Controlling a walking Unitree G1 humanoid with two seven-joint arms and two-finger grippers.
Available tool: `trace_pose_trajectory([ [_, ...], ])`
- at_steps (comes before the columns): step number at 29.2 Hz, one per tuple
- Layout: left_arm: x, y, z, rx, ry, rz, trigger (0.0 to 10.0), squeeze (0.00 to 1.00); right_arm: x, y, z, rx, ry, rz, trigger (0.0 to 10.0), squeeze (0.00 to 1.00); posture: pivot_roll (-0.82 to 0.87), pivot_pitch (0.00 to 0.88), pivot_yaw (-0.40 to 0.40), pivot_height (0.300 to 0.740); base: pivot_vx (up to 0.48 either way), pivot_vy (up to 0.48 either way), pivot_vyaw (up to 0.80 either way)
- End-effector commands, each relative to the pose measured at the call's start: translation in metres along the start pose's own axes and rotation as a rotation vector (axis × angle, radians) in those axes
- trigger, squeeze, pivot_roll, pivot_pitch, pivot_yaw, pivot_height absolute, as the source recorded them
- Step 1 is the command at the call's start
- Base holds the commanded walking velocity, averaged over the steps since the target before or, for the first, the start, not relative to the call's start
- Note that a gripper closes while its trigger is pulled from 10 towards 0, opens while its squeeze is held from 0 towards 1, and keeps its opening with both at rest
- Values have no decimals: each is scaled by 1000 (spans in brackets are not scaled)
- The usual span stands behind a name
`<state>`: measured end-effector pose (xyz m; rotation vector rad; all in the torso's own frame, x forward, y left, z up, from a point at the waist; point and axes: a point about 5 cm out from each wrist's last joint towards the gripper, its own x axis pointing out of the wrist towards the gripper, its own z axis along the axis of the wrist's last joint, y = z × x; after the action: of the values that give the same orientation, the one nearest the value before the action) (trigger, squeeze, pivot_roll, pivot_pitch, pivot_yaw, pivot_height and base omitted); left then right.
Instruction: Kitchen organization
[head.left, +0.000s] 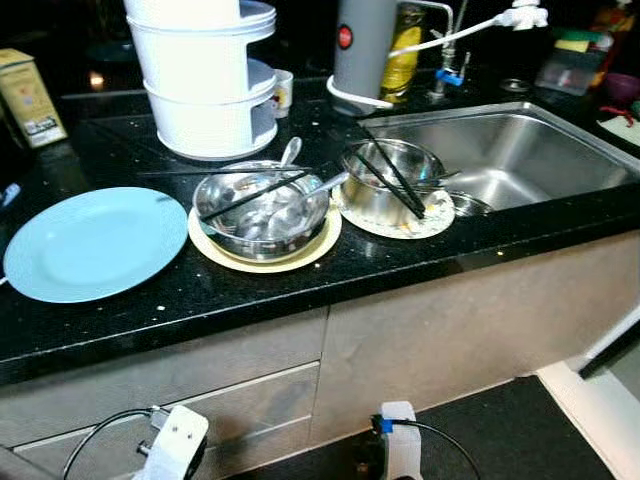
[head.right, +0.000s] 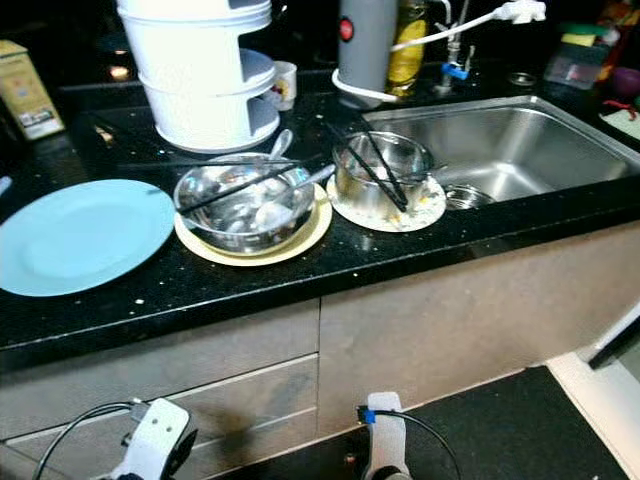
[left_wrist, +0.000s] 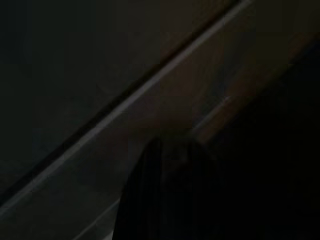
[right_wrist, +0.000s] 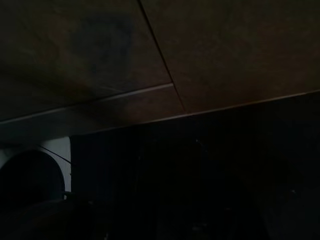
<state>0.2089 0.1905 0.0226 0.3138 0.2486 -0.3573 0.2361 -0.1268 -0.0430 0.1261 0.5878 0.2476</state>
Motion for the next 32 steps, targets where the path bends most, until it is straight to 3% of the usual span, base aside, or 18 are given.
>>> trace_pose_trajectory([
  [1, -12, -3, 35, 9, -79, -179, 10000, 0, -3, 0, -8, -4, 31, 10, 10000, 0, -3, 154, -52, 740, 0, 0, 0],
  [2, -19, -1, 50, 27, -64, -272, 10000, 0, -3, 1, -8, -6, 34, 18, 10000, 0, 4, 154, -57, 740, 0, 0, 0],
  [3, -19, -1, 50, 27, -64, -272, 10000, 0, -3, 1, -8, -6, 34, 18, 10000, 0, 4, 154, -57, 740, 0, 0, 0],
  [6, -35, 8, 92, 37, -52, -470, 10000, 0, -2, 1, -8, -15, 40, 33, 10000, 0, 11, 151, -64, 740, 0, 0, 0],
  [8, -38, 21, 122, 30, -124, -477, 10000, 0, -2, 1, -8, -17, 40, 36, 10000, 0, 11, 146, -66, 740, 0, 0, 0],
  [9, -38, 21, 122, 30, -124, -477, 10000, 0, -2, 1, -8, -17, 40, 36, 10000, 0, 11, 146, -66, 740, 0, 0, 0],
  [10, -42, 34, 150, 10, -221, -468, 10000, 0, -2, 1, -7, -19, 41, 38, 10000, 0, 11, 146, -66, 740, 0, 0, 0],
  [11, -45, 37, 159, 9, -244, -472, 10000, 0, -2, 1, -7, -20, 41, 39, 10000, 0, 11, 146, -66, 740, 0, 0, 0],
  [18, -71, 46, 191, -20, -261, -591, 10000, 0, -3, -1, -9, -21, 48, 42, 10000, 0, 11, 135, -69, 740, 0, 0, 0],
  [19, -75, 52, 197, 26, -228, -588, 10000, 0, -4, -1, -10, -22, 51, 44, 10000, 0, 10, 133, -71, 740, 0, 0, 0],
  [21, -76, 53, 197, 39, -217, -584, 10000, 0, -4, -1, -10, -23, 52, 44, 10000, 0, 10, 133, -71, 740, 0, 0, 0],
  [23, -77, 65, 195, 158, -103, -522, 10000, 0, -4, -1, -11, -23, 53, 45, 10000, 0, 10, 133, -71, 740, 0, 0, 0],
  [27, -82, 76, 197, 240, -7, -476, 10000, 35, -4, -1, -11, -23, 55, 47, 10000, 0, 12, 131, -74, 740, 0, 0, 0],
  [28, -85, 80, 202, 253, 4, -466, 10000, 396, -4, -1, -11, -23, 56, 47, 10000, 0, 12, 131, -74, 740, 0, 0, 0],
  [29, -88, 83, 208, 274, 22, -460, 10000, 824, -4, -1, -11, -23, 56, 48, 10000, 0, 12, 131, -74, 740, 0, 0, 0],
  [30, -95, 91, 217, 339, 70, -423, 10000, 1000, -4, -1, -11, -22, 57, 49, 10000, 0, 12, 131, -74, 740, 0, 0, 0],
  [32, -98, 99, 224, 384, 84, -373, 10000, 1000, -4, -1, -11, -21, 57, 50, 10000, 0, 15, 137, -79, 740, 0, 0, 0],
])
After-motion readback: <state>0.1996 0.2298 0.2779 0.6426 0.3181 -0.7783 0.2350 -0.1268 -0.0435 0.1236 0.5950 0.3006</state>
